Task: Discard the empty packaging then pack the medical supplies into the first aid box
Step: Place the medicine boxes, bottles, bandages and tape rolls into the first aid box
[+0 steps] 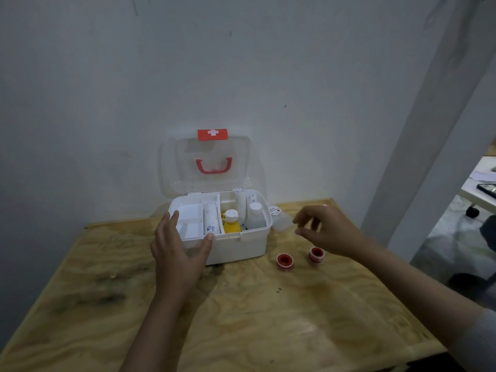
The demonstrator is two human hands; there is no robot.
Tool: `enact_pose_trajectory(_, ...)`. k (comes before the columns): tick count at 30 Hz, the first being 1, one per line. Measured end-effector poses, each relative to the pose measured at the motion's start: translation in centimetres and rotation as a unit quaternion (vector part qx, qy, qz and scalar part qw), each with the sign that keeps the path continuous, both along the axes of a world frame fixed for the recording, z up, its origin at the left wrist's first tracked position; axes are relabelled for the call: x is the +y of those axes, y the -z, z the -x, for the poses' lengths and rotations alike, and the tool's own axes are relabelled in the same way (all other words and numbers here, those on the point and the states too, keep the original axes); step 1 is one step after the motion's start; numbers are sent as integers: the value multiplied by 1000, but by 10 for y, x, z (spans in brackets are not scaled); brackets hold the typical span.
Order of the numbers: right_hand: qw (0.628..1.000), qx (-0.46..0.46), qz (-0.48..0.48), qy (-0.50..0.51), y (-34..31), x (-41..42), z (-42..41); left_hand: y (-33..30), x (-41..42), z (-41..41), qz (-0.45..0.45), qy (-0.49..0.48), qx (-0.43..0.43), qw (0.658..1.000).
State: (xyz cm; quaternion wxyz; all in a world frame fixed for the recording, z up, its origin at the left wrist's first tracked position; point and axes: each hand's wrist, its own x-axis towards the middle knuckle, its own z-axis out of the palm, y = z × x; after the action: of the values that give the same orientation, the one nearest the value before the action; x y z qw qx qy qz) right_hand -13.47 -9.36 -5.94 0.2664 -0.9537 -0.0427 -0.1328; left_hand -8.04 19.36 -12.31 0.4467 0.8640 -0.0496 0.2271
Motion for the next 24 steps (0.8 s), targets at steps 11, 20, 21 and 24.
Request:
enact_pose_trajectory(11, 998, 26, 20, 60, 61, -25, 41, 3, 1, -2, -4, -2, 5, 1000)
enact_pose_trajectory(20, 993, -6, 119, 25, 66, -14, 33, 3, 1, -1, -1, 6, 0, 1000)
enact_pose_trajectory(21, 991, -1, 131, 10, 66, -12, 32, 3, 1, -1, -1, 6, 1, 1000)
enact_pose_trajectory(24, 989, 25, 144, -22, 66, -8, 30, 2, 1, -1, -3, 6, 3, 1000)
